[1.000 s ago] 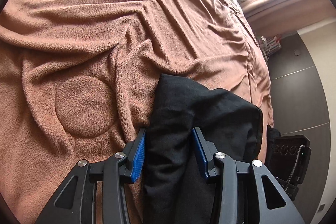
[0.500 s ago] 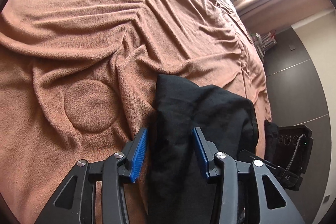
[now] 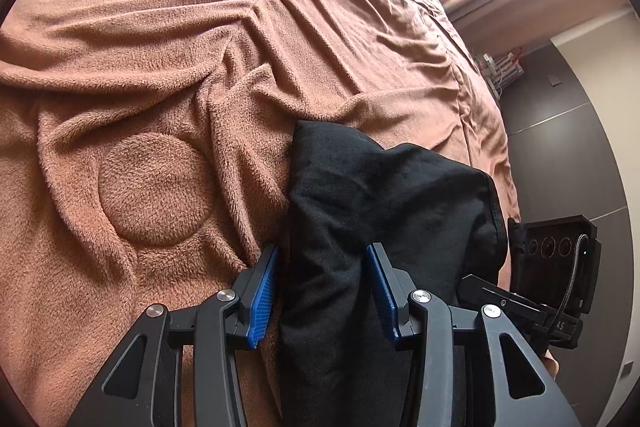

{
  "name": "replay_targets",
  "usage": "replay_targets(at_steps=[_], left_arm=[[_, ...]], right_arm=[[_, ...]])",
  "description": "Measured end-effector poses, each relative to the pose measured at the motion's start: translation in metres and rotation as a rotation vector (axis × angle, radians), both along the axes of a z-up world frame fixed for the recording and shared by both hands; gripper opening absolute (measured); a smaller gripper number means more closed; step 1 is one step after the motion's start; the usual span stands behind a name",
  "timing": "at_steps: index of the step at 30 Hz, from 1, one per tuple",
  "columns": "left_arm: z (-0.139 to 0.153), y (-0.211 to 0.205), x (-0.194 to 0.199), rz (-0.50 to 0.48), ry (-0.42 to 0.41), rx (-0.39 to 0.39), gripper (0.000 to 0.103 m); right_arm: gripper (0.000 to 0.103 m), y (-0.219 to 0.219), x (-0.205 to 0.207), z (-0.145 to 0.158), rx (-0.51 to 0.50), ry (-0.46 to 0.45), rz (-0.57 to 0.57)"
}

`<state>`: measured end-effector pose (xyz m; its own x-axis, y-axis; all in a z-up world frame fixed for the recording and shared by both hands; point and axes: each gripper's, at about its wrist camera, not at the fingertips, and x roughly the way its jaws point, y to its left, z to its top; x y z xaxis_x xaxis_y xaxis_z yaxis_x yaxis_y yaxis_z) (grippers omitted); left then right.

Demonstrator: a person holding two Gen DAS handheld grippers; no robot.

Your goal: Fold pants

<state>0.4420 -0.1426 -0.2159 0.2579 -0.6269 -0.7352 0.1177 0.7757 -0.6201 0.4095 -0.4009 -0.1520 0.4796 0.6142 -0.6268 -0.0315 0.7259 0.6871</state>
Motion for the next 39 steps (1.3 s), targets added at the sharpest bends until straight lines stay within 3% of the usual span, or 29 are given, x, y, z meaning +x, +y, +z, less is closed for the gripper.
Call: replay_targets(at_steps=[3, 4, 5, 6, 9, 16, 39], left_arm=[[0.000, -0.003, 0.003, -0.005, -0.002, -0.011, 0.039], [0.000, -0.003, 0.004, -0.005, -0.004, -0.010, 0.036], [0.000, -0.004, 0.003, -0.007, -0.006, -0.009, 0.028], [0.001, -0.005, 0.003, -0.009, -0.012, -0.008, 0.022], [0.010, -0.007, -0.002, -0.014, -0.052, 0.006, 0.014], [0.033, -0.005, -0.013, -0.001, -0.115, 0.011, 0.012], [0.147, 0.031, -0.073, 0.075, -0.322, -0.054, 0.010]], right_arm=[[0.059, 0.006, 0.001, 0.002, -0.031, -0.010, 0.005], [0.055, 0.008, 0.001, 0.003, -0.042, -0.015, 0.007], [0.043, 0.010, 0.001, 0.004, -0.048, -0.020, 0.013], [0.038, 0.013, 0.002, 0.004, -0.047, -0.017, 0.020], [0.030, 0.015, -0.002, 0.008, -0.078, -0.031, 0.013], [0.023, 0.029, -0.021, 0.029, -0.141, -0.109, 0.009], [0.021, 0.069, -0.124, 0.109, -0.210, -0.350, -0.011]])
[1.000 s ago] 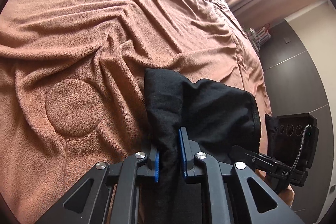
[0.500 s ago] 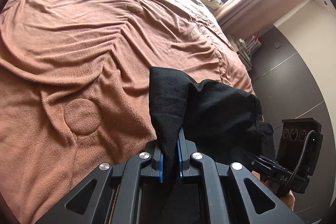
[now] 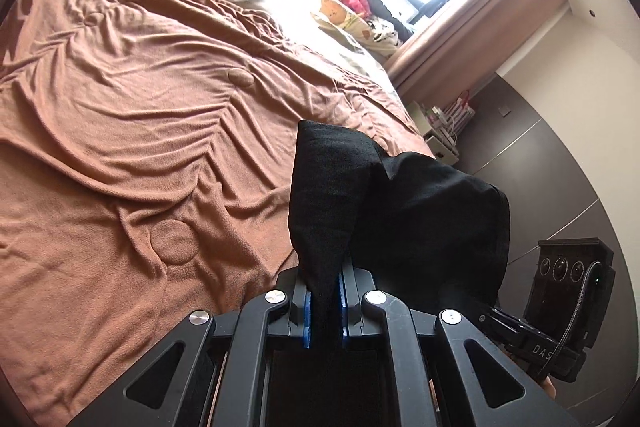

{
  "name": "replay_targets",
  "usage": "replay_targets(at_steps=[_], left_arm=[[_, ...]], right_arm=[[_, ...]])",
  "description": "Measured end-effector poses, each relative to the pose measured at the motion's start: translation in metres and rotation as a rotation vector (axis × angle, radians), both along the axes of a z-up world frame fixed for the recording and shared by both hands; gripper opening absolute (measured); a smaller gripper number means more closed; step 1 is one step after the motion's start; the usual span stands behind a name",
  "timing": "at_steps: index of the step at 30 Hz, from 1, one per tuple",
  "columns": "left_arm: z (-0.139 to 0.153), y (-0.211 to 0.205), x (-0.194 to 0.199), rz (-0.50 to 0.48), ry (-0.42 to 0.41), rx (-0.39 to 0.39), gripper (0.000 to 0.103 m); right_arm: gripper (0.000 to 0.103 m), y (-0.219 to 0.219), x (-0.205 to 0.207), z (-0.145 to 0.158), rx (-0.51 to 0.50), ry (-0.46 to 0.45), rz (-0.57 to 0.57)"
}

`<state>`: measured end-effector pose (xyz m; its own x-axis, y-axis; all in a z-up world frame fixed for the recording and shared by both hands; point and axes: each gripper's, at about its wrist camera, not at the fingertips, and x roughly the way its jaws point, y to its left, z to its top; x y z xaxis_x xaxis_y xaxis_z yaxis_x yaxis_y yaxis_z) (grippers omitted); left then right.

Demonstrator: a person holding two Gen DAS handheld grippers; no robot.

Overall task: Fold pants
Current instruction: 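Lift the folded shorts with both grippers and carry them toward the clothes stack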

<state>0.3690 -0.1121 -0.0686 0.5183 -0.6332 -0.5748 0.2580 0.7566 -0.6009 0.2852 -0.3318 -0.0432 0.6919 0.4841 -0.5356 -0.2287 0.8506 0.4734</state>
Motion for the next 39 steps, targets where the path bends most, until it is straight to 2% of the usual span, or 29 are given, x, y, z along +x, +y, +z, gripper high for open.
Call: replay_targets(at_steps=[12, 21, 26, 32, 39], left_arm=[[0.057, 0.037, -0.041, 0.042, -0.102, -0.028, 0.010], [0.100, 0.078, -0.087, 0.103, -0.167, -0.051, 0.010], [0.128, 0.102, -0.117, 0.142, -0.219, -0.011, 0.010], [0.136, 0.137, -0.140, 0.195, -0.227, -0.032, 0.010], [0.136, 0.175, -0.155, 0.240, -0.242, -0.049, 0.010]], right_arm=[[0.021, 0.024, -0.043, 0.047, -0.027, -0.102, 0.023], [0.021, 0.052, -0.072, 0.075, -0.043, -0.169, 0.060], [0.021, 0.068, -0.082, 0.091, -0.025, -0.208, 0.099], [0.021, 0.092, -0.093, 0.092, -0.040, -0.237, 0.151], [0.020, 0.112, -0.083, 0.088, -0.049, -0.237, 0.184]])
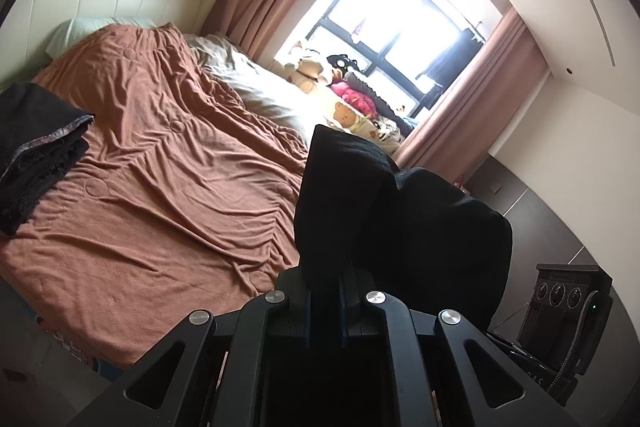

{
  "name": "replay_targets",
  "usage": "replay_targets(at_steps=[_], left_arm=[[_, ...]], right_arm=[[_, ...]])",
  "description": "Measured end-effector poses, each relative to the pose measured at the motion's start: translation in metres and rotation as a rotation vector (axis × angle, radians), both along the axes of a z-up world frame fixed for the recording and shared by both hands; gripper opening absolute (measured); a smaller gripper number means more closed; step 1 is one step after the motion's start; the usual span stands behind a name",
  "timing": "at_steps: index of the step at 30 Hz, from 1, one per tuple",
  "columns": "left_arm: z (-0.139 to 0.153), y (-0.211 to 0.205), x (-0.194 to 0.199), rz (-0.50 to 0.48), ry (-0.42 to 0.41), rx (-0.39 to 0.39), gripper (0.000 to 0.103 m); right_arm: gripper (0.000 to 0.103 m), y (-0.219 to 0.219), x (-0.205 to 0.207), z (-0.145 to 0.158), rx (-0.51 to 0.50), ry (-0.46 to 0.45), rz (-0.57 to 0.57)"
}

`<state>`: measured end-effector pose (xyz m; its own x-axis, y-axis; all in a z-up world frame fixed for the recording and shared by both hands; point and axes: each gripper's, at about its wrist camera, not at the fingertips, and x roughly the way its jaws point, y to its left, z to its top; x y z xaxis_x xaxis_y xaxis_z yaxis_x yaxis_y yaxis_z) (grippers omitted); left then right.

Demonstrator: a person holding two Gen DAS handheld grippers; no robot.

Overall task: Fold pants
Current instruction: 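Lift the folded shorts with both grippers and carry them toward the clothes stack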

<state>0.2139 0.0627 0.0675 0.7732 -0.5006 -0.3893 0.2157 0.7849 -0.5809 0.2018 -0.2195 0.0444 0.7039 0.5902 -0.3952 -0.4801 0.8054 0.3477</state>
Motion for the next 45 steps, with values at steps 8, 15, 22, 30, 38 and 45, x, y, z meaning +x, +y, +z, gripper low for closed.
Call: replay_targets(at_steps=[8, 15, 22, 30, 38, 45], left_arm=[[-0.005, 0.057, 0.006, 0.055, 0.004, -0.019, 0.010], [-0.014, 0.115, 0.015, 0.124, 0.015, -0.034, 0.010], [-0.027, 0.175, 0.030, 0.203, 0.031, -0.019, 0.010], [-0.031, 0.238, 0.051, 0.303, 0.045, 0.009, 0.010], [0.006, 0.292, 0.066, 0.418, -0.001, 0.039, 0.010], [0.034, 0.329, 0.075, 0.538, -0.019, 0.098, 0.010]], right_arm=[[0.020, 0.034, 0.027, 0.000, -0.019, -0.005, 0.033], [0.020, 0.077, 0.064, -0.005, -0.022, 0.006, 0.090], [0.020, 0.126, 0.113, -0.016, -0.018, 0.039, 0.152], [0.020, 0.199, 0.161, -0.019, -0.052, 0.043, 0.213], [0.020, 0.263, 0.206, -0.012, -0.023, 0.057, 0.269], [0.020, 0.310, 0.233, -0.005, 0.018, 0.062, 0.325]])
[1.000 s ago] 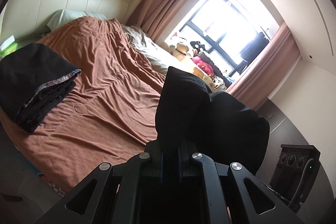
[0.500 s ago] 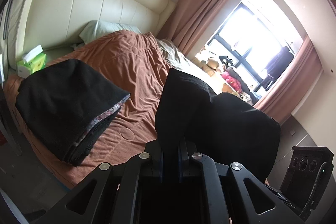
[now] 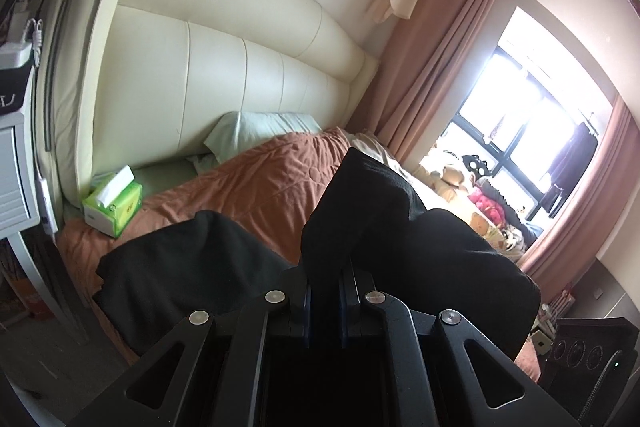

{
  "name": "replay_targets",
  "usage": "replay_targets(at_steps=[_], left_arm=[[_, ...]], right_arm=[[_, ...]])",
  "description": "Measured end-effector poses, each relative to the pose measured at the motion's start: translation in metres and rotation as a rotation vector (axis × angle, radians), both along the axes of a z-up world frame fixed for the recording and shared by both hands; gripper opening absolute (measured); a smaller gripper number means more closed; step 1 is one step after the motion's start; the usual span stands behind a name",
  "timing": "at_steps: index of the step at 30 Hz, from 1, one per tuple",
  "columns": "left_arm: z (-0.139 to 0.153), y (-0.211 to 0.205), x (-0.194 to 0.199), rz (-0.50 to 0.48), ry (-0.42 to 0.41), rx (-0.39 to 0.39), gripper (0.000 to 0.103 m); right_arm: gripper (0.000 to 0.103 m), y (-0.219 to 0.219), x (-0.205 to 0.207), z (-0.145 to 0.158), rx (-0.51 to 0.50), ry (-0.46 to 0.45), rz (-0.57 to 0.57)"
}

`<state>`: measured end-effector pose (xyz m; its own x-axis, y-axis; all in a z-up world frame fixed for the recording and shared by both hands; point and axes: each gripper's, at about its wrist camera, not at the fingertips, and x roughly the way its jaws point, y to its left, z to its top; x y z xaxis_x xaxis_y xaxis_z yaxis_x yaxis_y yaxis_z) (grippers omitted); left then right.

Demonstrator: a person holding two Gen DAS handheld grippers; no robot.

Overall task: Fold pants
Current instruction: 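Lift the folded shorts with both grippers and carry them toward the clothes stack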

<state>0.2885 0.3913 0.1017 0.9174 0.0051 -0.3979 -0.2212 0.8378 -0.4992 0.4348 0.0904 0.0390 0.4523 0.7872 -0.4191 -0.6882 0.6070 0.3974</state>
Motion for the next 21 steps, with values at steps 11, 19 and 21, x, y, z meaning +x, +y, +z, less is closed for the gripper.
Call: replay_targets(at_steps=[11, 19, 21], left_arm=[[-0.008, 0.042, 0.025, 0.154, 0.047, 0.052, 0.010], [-0.030, 0.068, 0.066, 0.206, 0.111, 0.077, 0.009], [-0.038, 0.074, 0.079, 0.211, 0.130, 0.078, 0.009]], right_arm=[[0.020, 0.069, 0.057, -0.006, -0.004, 0.072, 0.068], [0.020, 0.112, 0.114, -0.032, 0.001, 0.149, 0.082], [0.020, 0.121, 0.129, -0.040, 0.008, 0.168, 0.083]])
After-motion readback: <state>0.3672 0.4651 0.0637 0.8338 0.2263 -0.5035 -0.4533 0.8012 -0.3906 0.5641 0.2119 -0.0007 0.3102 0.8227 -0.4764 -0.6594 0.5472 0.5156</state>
